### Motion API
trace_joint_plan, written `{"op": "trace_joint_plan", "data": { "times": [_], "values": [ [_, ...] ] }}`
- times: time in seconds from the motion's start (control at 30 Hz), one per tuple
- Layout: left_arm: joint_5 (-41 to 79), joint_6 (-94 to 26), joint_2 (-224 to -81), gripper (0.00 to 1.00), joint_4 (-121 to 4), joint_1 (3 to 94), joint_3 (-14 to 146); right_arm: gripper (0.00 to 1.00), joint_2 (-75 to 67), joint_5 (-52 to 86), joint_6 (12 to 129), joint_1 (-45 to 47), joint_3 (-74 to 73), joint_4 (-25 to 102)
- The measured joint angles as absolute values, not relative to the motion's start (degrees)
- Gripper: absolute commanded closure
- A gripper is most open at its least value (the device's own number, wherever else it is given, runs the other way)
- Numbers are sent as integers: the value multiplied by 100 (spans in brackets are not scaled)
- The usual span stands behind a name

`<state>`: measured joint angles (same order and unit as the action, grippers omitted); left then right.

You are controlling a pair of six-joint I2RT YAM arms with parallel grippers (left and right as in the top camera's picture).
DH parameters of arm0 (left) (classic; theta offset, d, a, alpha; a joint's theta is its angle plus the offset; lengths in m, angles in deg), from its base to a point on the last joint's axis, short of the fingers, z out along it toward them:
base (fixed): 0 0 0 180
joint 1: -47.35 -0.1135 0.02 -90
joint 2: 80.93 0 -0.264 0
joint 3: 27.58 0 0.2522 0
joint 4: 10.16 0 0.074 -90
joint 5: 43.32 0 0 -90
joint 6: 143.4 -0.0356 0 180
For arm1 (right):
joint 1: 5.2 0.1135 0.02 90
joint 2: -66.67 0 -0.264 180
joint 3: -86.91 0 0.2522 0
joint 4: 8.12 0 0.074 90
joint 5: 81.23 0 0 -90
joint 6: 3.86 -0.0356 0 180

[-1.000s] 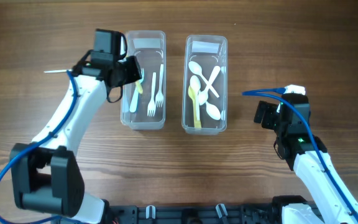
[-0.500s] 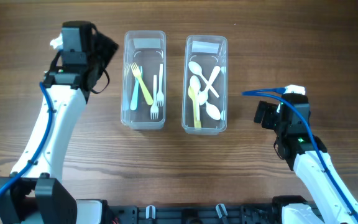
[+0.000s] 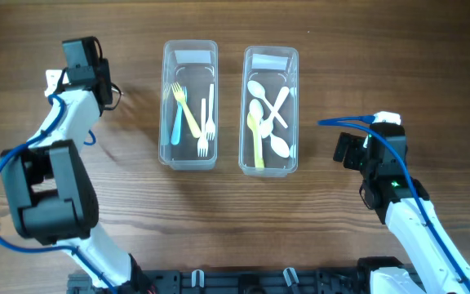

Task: Pack container
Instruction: 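Move the left gripper to the last white fork and grasp it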

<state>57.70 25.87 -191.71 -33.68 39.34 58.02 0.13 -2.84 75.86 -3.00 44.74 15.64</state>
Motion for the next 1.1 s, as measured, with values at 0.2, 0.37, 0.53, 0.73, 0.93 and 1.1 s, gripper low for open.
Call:
{"op": "trace_joint_plan", "data": {
  "times": [0.2,0.37,0.53,0.73,0.93,1.1],
  "values": [
    [5676,2493,-19818,48,-2824,3932,5789,0,13,-286,7586,-300,4474,1571],
    [5456,2093,-19838,55,-2536,3915,5791,0,13,-284,7586,-300,4474,1569],
    [5298,2054,-19838,55,-2621,3908,5791,0,13,-286,7586,-300,4474,1569],
    [4953,2049,-19827,56,-2370,3908,5791,0,13,-286,7586,-300,4474,1569],
    [5099,2062,-19674,55,-2140,3908,5791,0,13,-286,7586,-300,4474,1569],
    [5436,2043,-19729,55,-1830,3908,5791,0,13,-286,7586,-300,4474,1571]
  ]
}}
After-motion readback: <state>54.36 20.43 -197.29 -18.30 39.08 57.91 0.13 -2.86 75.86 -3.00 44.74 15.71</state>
